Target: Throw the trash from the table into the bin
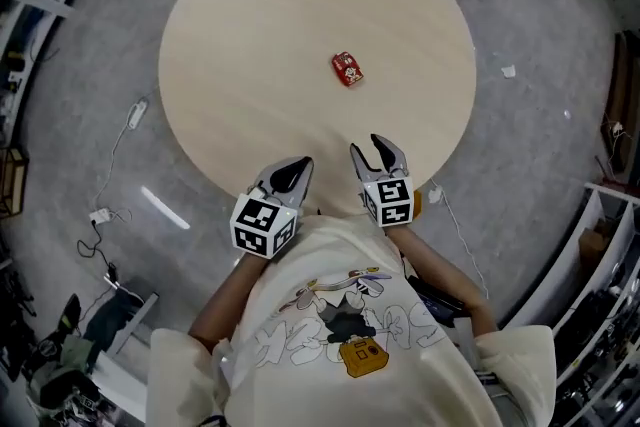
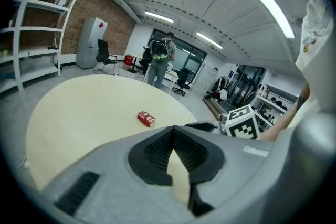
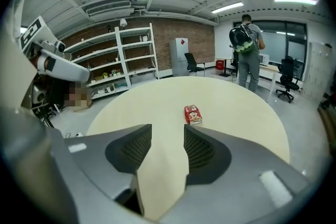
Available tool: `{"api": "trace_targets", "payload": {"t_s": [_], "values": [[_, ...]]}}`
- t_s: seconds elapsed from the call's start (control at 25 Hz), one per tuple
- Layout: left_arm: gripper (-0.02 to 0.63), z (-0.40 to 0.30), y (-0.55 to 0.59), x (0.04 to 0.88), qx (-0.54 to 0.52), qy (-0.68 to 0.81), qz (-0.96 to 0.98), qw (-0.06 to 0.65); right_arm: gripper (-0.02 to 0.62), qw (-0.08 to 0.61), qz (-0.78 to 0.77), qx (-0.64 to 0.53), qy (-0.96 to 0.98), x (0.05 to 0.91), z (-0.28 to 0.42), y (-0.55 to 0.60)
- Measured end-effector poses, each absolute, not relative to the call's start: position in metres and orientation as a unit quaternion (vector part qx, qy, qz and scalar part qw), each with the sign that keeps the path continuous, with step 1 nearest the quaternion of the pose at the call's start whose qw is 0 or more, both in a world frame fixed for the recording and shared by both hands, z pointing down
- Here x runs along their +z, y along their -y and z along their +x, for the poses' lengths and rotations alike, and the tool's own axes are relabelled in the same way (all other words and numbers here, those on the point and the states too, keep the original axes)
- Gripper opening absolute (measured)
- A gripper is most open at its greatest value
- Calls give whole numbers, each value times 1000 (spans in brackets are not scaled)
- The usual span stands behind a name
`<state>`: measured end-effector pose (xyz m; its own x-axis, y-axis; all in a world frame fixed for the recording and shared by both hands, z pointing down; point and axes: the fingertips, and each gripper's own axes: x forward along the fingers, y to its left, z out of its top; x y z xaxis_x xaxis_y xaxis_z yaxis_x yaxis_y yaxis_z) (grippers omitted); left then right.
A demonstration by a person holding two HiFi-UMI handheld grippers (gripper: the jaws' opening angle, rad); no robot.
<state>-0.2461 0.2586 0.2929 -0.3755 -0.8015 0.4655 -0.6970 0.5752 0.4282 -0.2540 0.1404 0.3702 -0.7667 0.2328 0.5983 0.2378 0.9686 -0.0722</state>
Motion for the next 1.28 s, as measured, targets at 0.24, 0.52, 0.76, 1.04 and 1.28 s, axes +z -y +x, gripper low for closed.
{"api": "trace_targets", "payload": {"t_s": [0.24,0.52,0.76,1.04,1.28], "values": [[8,-254,-273,300,-95,843,402,345,210,332,-151,-32,931,395,-302,-124],[8,-270,-279,298,-131,862,345,347,281,343,-158,-28,926,425,-354,-109],[8,-267,-297,305,-134,869,311,360,307,361,-174,-55,915,460,-386,-121],[8,-262,-307,320,-149,863,287,389,348,363,-175,-84,911,487,-416,-121],[8,-265,-317,311,-132,863,274,402,371,376,-175,-91,905,508,-431,-120]]}}
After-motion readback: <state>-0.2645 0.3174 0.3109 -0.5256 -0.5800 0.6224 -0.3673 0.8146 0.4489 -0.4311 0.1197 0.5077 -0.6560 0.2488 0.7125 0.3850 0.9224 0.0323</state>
